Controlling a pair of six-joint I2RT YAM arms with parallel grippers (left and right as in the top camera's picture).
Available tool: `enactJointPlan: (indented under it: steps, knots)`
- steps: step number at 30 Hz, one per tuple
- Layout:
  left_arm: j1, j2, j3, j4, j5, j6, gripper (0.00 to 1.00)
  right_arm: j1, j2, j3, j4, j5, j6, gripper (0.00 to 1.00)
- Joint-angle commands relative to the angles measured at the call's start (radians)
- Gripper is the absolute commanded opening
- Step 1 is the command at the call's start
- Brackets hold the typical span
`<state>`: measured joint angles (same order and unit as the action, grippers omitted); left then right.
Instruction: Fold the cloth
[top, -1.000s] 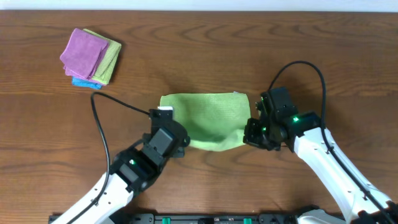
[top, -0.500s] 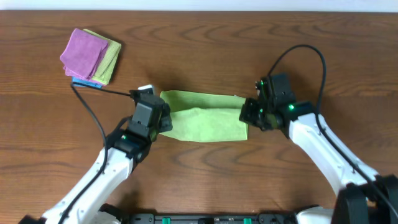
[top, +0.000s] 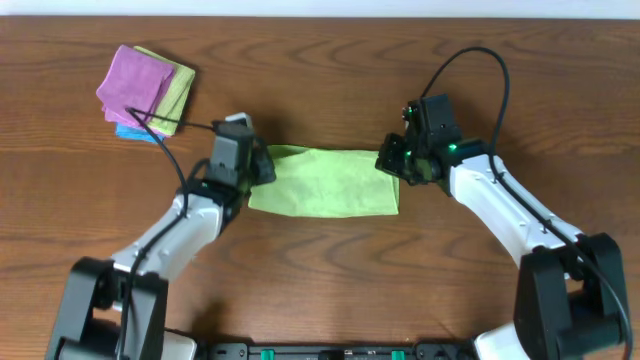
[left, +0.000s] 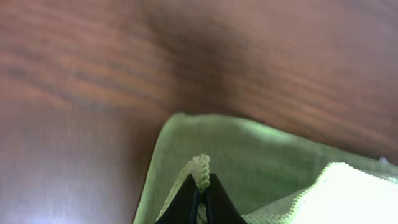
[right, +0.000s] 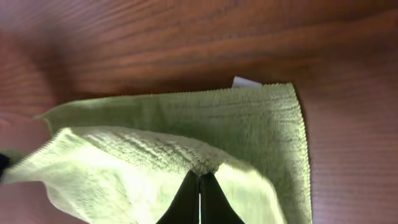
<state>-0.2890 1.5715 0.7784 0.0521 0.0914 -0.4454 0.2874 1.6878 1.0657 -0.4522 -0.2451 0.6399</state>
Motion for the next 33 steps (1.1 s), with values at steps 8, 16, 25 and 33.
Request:
enactJointPlan:
  steps: [8,16,25,33]
  knots:
    - [0.02,0.126,0.171,0.005,0.116,0.107,0.06,-0.046,0.026,0.019,0.051,0.047,0.041,0.02]
    - [0.021,0.172,0.195,-0.029,0.111,0.11,0.05,-0.046,0.026,0.019,0.035,0.033,0.039,0.02]
    - [0.021,0.152,0.195,-0.16,0.111,0.135,0.06,-0.016,0.026,0.019,-0.098,-0.007,0.013,0.02]
    - [0.021,0.072,0.195,-0.269,0.036,0.159,0.06,-0.011,0.026,0.019,-0.172,-0.018,0.009,0.02]
